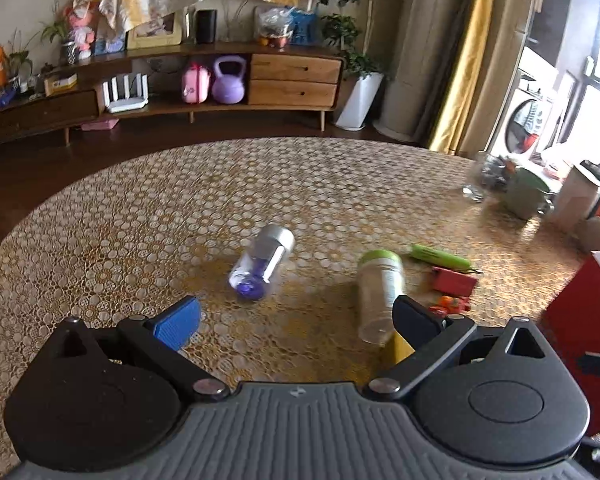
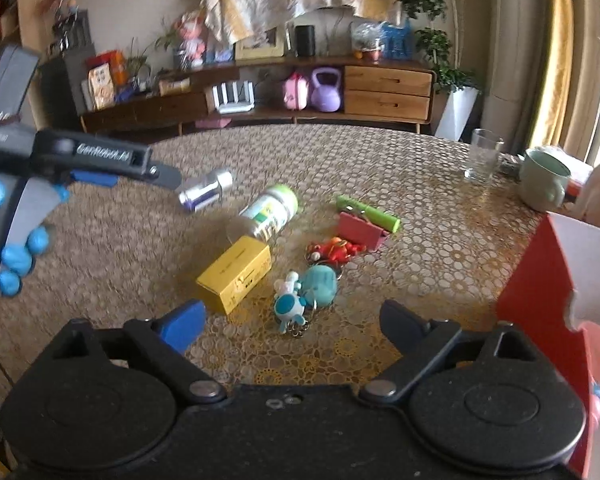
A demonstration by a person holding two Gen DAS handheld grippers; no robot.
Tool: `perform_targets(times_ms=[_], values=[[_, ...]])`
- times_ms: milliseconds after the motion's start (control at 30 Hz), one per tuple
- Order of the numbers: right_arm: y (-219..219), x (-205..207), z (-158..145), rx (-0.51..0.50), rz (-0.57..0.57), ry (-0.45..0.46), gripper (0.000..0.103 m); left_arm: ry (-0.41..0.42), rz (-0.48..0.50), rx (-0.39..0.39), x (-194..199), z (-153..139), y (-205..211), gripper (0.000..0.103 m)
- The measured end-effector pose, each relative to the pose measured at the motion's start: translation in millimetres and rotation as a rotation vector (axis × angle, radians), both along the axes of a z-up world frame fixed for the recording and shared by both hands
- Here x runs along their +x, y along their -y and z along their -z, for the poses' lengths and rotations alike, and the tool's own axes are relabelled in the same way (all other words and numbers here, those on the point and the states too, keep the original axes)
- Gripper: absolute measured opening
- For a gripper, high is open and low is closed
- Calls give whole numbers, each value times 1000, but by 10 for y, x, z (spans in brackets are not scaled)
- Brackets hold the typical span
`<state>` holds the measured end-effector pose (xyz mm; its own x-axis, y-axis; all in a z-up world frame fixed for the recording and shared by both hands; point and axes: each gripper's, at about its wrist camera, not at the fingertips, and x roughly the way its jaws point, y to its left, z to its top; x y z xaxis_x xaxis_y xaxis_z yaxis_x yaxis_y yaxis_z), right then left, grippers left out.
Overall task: Organize rigid objects
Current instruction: 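Lower the left tool to the clear bottle while the right tool approaches the blue keychain toy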
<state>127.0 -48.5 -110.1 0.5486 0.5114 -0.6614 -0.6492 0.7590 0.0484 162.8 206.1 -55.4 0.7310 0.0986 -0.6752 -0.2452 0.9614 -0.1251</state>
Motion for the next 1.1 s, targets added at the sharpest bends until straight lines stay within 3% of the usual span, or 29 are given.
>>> perform_targets(times_ms=[567,700,967,1100], values=[[-306,354,422,-44,11,-74,74,-81,-48,34,651,470,-283,103],[-353,409,490,-46,25,-100,62,-91,-42,57,763,549,-271,103],[-391,422,509,-42,44,-120,50,-86,-56,69,917,663,-327,102],[-394,431,528,-31,52,-133,45,-90,-66,55,991,709,-351,86]])
